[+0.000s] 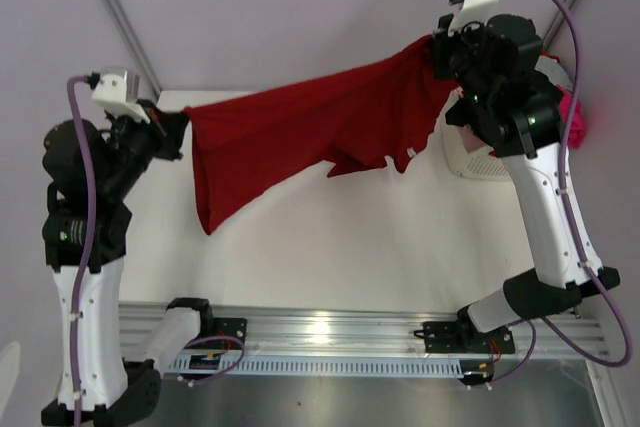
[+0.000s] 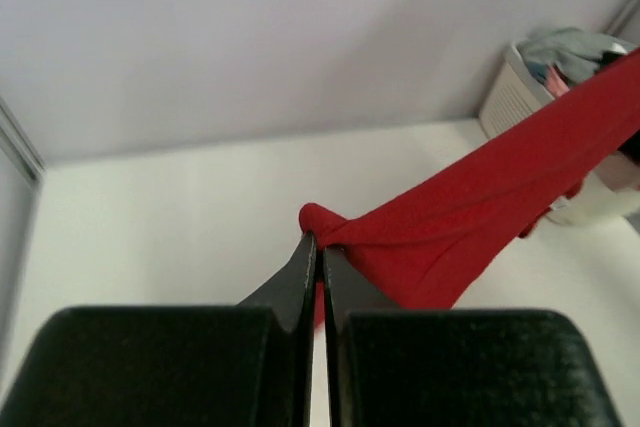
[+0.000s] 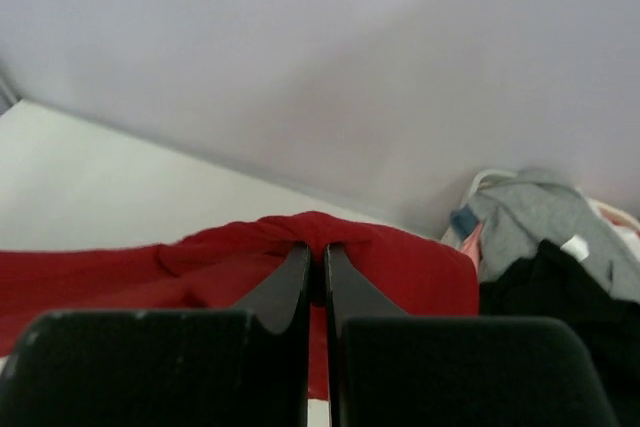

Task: Fold and stack the t-shirts
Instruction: Flatten out the tshirt

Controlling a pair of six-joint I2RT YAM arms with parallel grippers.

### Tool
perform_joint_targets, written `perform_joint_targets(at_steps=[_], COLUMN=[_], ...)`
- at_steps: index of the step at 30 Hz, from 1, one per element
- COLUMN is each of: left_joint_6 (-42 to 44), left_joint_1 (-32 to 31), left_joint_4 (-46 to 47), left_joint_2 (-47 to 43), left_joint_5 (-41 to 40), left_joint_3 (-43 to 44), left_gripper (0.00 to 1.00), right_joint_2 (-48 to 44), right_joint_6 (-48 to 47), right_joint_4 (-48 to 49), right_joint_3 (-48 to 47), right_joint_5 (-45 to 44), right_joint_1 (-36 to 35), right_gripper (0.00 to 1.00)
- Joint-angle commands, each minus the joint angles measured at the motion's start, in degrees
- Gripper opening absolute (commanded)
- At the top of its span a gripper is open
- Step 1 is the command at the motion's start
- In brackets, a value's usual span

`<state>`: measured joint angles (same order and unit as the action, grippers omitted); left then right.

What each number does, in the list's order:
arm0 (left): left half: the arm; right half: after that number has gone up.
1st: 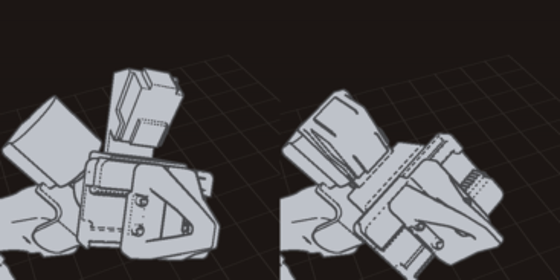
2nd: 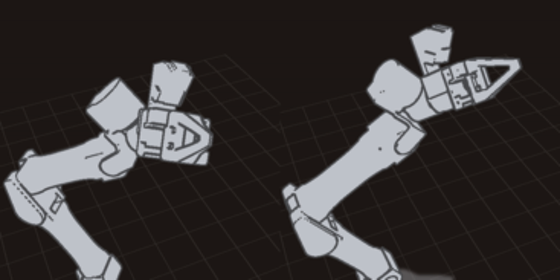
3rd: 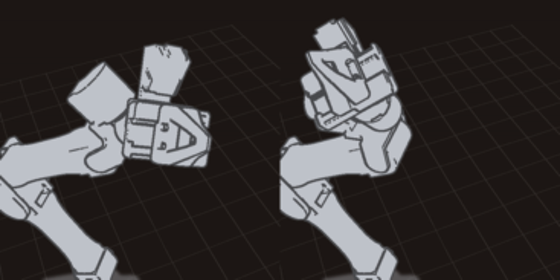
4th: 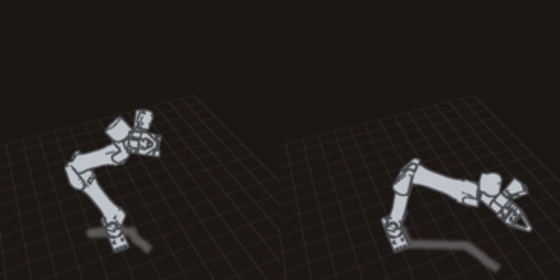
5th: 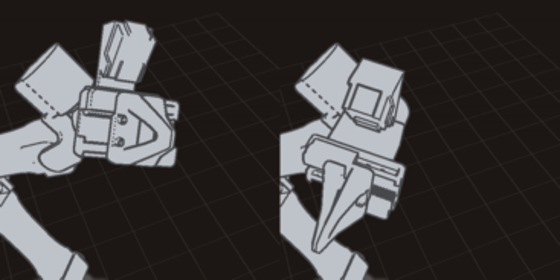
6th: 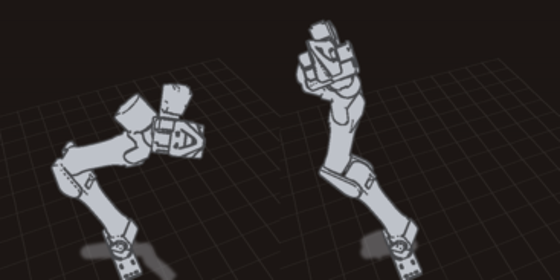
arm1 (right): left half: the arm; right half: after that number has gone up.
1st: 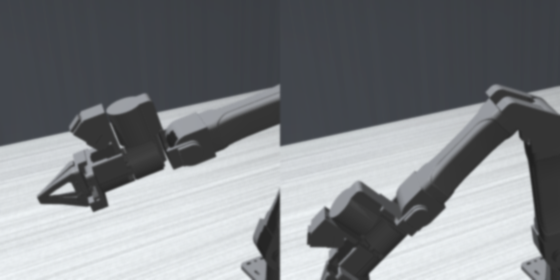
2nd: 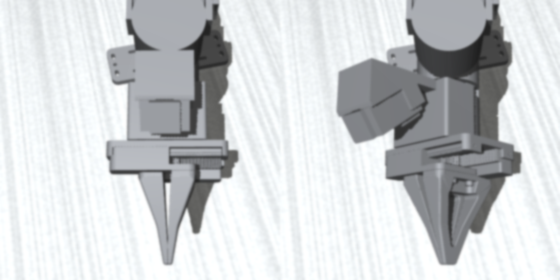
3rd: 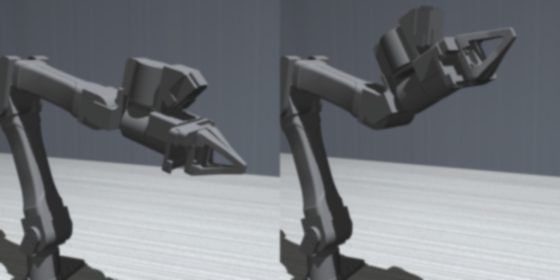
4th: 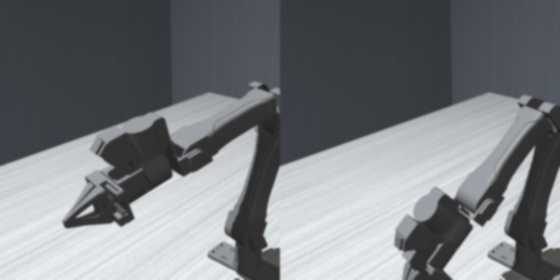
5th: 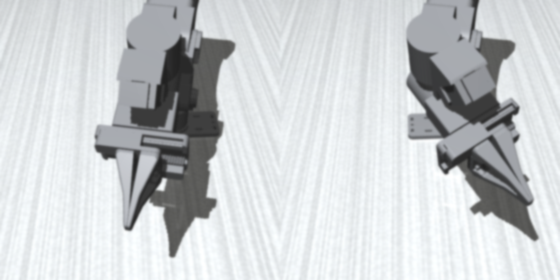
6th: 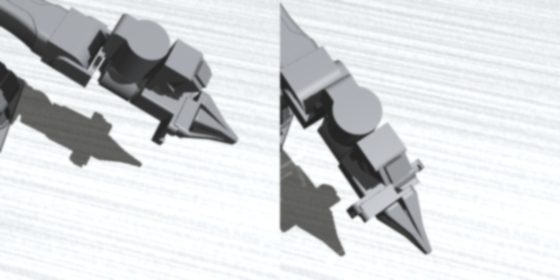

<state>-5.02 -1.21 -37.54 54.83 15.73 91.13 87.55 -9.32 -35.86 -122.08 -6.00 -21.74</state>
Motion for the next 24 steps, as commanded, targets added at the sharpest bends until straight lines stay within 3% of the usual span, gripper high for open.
perform_joint_targets(at_steps=[1,5,6,11,13,18,24], left_joint_6=[-12.5,-23.0,-24.8,-36.5,-39.4,-41.0,-36.6], left_joint_1=[1.0,1.0,1.0,1.0,1.0,1.0,1.0], left_joint_4=[-9.8,-13.6,-13.1,-4.2,0.5,16.6,18.8], left_joint_2=[-5.4,-12.4,-15.9,-20.9,-17.8,-2.2,23.4], left_joint_5=[3.3,5.0,4.8,0.2,-1.2,-1.4,-1.5], left_joint_3=[-8.2,-23.4,-32.9,-52.1,-56.0,-54.1,-39.4], left_gripper=[0.01,0.00,0.00,0.00,0.00,0.00,0.00], right_joint_2=[-7.0,-9.1,-9.0,-3.8,2.9,15.3,31.0], right_joint_6=[0.1,5.4,6.8,10.7,11.2,10.5,9.6], right_joint_4=[-5.5,-7.6,-7.1,4.5,5.9,9.4,8.6], right_joint_3=[5.6,18.2,21.5,41.3,42.1,38.5,25.0], right_joint_5=[-4.3,1.2,2.1,4.6,4.8,5.3,4.3], right_joint_1=[-2.5,-4.3,-5.5,-6.8,-6.8,-6.7,-5.4], right_gripper=[0.00,0.00,0.00,0.00,0.00,0.00,0.00])
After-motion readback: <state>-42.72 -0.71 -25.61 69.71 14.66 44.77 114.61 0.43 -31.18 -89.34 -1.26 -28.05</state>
